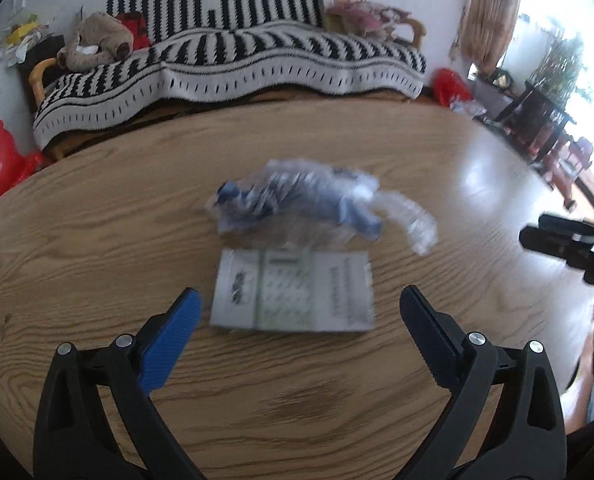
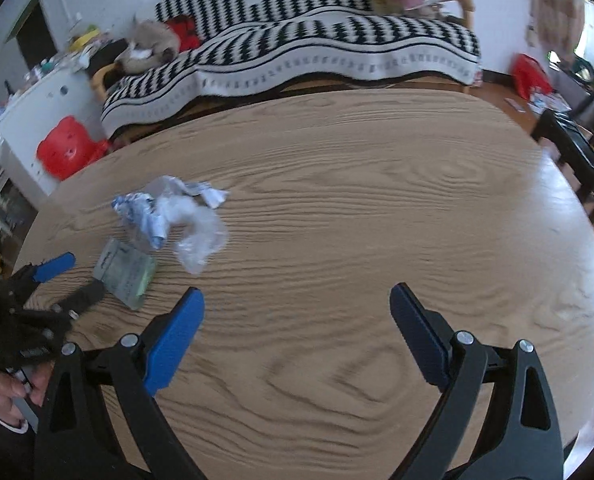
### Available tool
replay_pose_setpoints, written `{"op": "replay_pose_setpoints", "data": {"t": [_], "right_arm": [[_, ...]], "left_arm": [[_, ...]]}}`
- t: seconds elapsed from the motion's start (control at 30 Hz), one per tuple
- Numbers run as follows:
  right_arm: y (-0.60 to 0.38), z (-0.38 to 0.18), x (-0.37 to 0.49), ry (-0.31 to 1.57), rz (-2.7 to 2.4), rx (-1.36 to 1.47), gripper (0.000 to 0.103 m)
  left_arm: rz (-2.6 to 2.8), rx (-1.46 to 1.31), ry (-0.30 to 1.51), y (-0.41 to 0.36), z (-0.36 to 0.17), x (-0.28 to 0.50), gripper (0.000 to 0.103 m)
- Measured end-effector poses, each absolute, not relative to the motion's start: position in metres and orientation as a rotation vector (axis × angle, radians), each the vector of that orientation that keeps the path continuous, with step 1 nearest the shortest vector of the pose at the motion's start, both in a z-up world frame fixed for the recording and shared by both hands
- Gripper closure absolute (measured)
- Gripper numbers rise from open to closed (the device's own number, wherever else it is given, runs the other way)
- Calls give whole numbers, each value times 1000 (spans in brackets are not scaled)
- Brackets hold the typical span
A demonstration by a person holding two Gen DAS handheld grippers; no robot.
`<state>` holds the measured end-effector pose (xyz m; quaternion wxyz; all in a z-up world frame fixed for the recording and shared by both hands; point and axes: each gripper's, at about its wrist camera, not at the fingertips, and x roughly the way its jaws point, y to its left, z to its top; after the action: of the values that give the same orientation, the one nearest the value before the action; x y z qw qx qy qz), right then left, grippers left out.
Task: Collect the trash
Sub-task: 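Move both open tools back over the remaining trash on the table, then grasp the grey-green printed box with the left tool while the right tool grasps the clear plastic bag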
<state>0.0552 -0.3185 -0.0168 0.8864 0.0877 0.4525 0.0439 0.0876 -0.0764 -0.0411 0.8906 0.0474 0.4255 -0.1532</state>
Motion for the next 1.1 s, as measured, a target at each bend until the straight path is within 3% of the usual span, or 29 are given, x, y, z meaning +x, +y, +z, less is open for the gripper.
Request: {"op": "replay_pose_setpoints", "data": {"t": [0.37, 0.83, 1.1], "right_arm": [[-291, -31, 84, 965, 124, 187, 12], [-263, -45, 106, 987, 161, 145, 12], [-248, -60, 120, 1011, 167, 98, 12]], "left_arm": [[-251, 172, 907, -90, -67, 102, 7], [-59, 64, 1004, 14, -61, 92, 7], [-47, 53, 966, 35, -45, 102, 7]]}}
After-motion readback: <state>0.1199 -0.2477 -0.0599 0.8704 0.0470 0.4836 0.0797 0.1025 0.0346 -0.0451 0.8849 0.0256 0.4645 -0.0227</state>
